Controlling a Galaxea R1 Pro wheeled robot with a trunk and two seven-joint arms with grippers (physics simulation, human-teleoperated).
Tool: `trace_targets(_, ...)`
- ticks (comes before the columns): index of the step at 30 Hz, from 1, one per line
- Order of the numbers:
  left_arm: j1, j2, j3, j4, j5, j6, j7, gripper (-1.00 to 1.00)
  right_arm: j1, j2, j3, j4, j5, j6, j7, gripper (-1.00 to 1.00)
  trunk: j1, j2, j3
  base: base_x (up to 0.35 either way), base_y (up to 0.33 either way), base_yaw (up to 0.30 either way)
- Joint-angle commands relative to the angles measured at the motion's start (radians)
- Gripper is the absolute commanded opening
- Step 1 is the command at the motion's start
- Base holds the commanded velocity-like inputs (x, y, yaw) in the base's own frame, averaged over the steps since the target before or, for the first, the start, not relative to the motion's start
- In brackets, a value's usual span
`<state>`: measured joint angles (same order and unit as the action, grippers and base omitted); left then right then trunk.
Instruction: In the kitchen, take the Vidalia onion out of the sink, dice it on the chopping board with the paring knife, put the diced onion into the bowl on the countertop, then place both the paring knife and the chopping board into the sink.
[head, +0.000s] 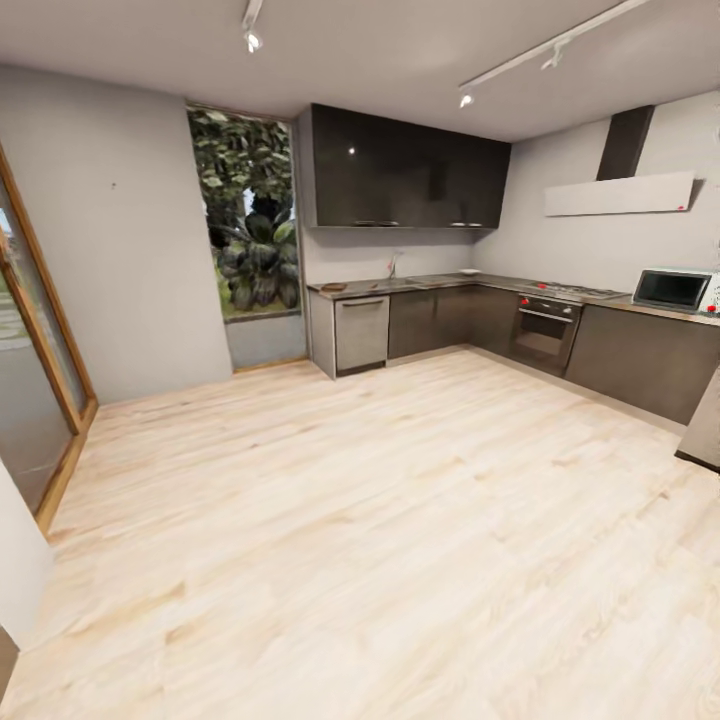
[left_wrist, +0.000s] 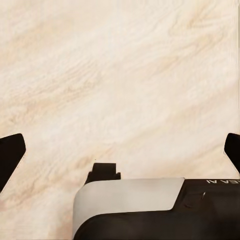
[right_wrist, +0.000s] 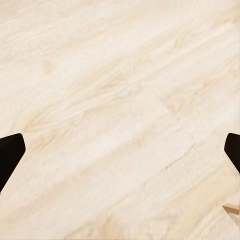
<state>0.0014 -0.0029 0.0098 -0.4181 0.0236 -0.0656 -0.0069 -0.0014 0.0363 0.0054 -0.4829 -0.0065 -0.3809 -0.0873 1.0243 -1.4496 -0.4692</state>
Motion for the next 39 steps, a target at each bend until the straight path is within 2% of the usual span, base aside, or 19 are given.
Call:
trace_targets(1, 0.000, 0.000, 0.001, -0.001, 0.002, -0.002, -0.001, 1.00, 0.000, 0.000, 0.001, 0.000, -0.001, -0.002, -0.003, 1.00, 0.001, 0.000, -0.001, 0.346, 0.000, -0.100)
trace_targets(39, 0.000, 0.000, 0.001, -0.001, 0.002, -0.002, -0.001, 1.00, 0.000, 0.001, 0.001, -0.001, -0.001, -0.002, -0.003, 1.00, 0.001, 0.000, -0.001, 0.346, 0.000, -0.121)
